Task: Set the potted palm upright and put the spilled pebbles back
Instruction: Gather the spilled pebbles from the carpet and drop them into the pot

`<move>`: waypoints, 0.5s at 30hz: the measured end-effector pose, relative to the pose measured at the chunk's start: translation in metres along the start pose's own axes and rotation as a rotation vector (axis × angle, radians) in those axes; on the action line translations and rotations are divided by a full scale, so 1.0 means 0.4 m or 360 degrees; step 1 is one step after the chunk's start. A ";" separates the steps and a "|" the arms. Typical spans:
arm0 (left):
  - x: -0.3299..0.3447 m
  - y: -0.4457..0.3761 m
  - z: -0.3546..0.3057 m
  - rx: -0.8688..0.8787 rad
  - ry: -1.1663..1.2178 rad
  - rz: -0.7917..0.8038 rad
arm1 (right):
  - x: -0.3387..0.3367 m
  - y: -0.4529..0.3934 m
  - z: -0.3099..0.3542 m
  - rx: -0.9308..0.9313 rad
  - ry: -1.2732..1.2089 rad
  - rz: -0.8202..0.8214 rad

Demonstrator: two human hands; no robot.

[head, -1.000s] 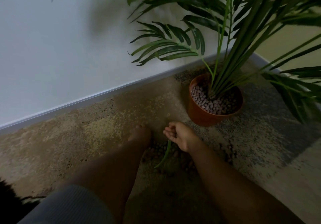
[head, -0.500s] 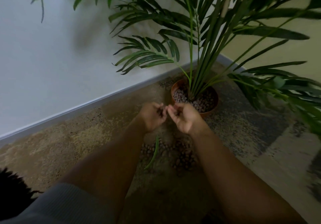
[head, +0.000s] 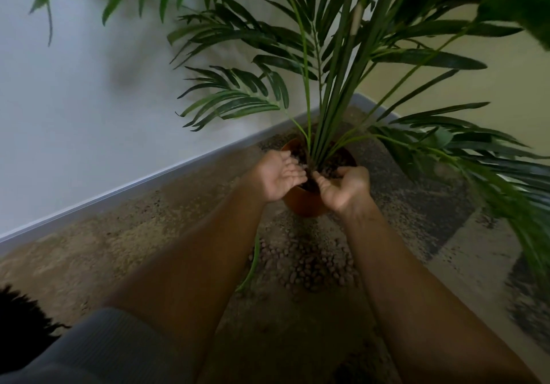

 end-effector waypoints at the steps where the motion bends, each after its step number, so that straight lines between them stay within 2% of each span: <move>1: -0.004 0.004 -0.001 0.0007 0.0006 0.0000 | 0.003 0.003 0.000 -0.0007 0.0016 0.0010; 5: -0.042 0.018 -0.008 0.0115 0.0067 -0.0070 | 0.036 0.030 -0.041 0.0082 0.0313 0.0199; 8: -0.114 0.027 -0.013 0.0270 -0.0052 -0.0310 | 0.044 0.042 -0.092 0.0128 0.0676 0.0325; 12: -0.261 0.022 -0.016 0.0412 -0.0437 -0.0740 | 0.018 0.007 -0.153 0.0100 0.1138 0.0279; 15: -0.367 0.015 0.007 0.0404 -0.1166 -0.0965 | -0.030 -0.031 -0.210 0.0018 0.1752 0.0188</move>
Point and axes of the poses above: each hand's wrist, its own y-axis away from the middle knuckle, its own x-axis out of the palm, z = x × y, the point moved 7 cm from there along -y, towards the middle knuckle, and after that the axes turned 2 degrees about y, right-handed, at the moved point
